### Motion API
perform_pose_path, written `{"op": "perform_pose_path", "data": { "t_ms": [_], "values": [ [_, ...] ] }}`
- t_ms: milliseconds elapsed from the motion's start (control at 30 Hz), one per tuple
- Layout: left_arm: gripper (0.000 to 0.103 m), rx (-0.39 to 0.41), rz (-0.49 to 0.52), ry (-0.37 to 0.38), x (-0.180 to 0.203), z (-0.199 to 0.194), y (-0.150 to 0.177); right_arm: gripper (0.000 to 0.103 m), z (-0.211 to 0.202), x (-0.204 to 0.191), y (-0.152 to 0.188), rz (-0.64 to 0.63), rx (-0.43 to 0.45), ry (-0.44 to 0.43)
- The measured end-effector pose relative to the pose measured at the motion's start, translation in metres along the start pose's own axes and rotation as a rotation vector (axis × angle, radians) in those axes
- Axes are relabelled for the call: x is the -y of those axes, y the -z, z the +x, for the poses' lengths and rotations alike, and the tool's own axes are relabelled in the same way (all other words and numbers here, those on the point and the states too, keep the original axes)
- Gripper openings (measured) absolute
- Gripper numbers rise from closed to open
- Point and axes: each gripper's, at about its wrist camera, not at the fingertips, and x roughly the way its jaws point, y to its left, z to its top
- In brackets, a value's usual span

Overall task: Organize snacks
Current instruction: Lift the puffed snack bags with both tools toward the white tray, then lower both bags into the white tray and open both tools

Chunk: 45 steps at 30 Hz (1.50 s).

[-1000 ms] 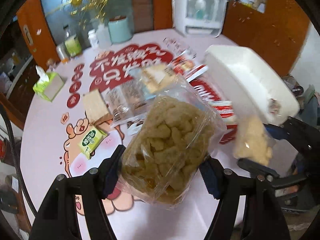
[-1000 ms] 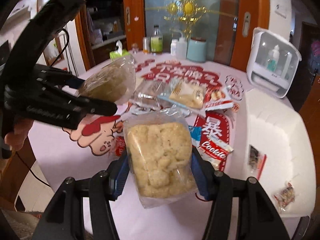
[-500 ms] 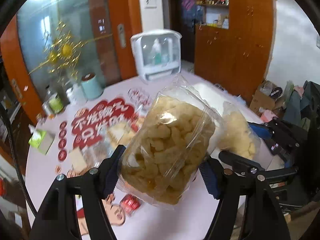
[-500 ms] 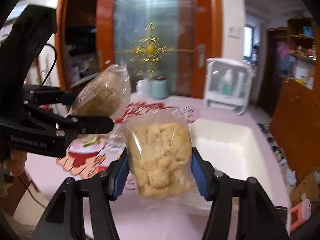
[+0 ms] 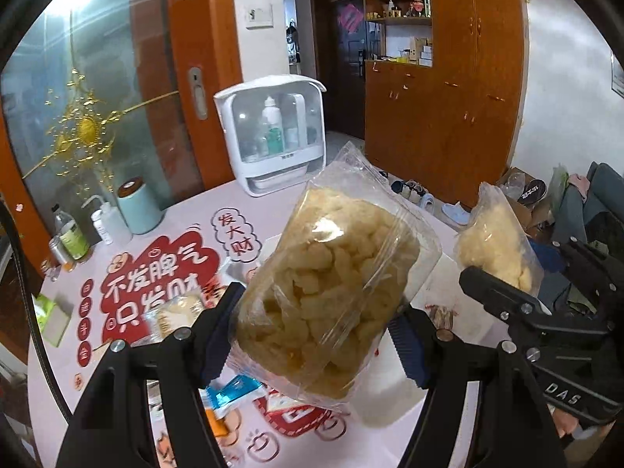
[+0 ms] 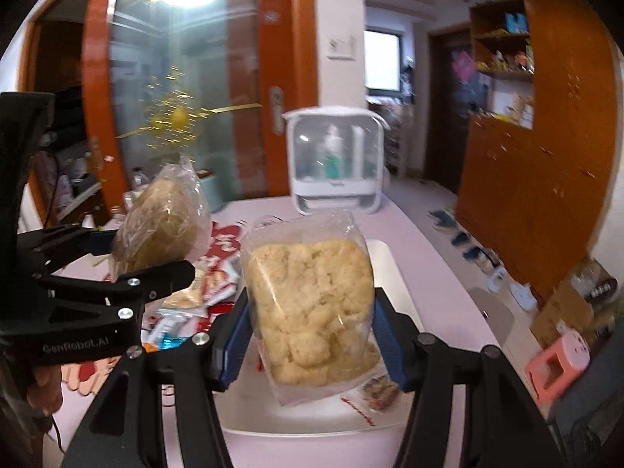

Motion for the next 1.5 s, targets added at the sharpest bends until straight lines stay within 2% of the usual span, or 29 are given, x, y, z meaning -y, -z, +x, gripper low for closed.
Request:
{"op": "perform_pose_path", "data": {
  "t_ms": [200,500,1200,1267,1333,1500],
  "values": [
    [0.070,-0.025,-0.021,0.022,0.014,0.039,-0.005,0.059,0.024,0.024,0.000,0.071,-0.045,0.047],
    [0.070,-0.078,-0.055,0.023,0.014,0.084,-0.003,0.059,0.056,0.035,0.004,0.106,-0.097,0.098],
    [0.070,-0.155,-0.099,-0.023,0.003,0.147,-0.001,0.059,0.112,0.048,0.017,0.166,-0.223,0.158],
    [0.072,-0.165,-0.097,-0.016,0.003,0.153,0.002,0.059,0.118,0.051,0.022,0.181,-0.248,0.148],
    [0.085,-0.186,-0.105,0.009,0.002,0.159,0.004,0.059,0.121,0.054,0.025,0.200,-0.267,0.133],
    [0.092,-0.201,-0.111,0.042,0.003,0.158,0.008,0.060,0.124,0.059,0.033,0.223,-0.296,0.136]
  ]
}}
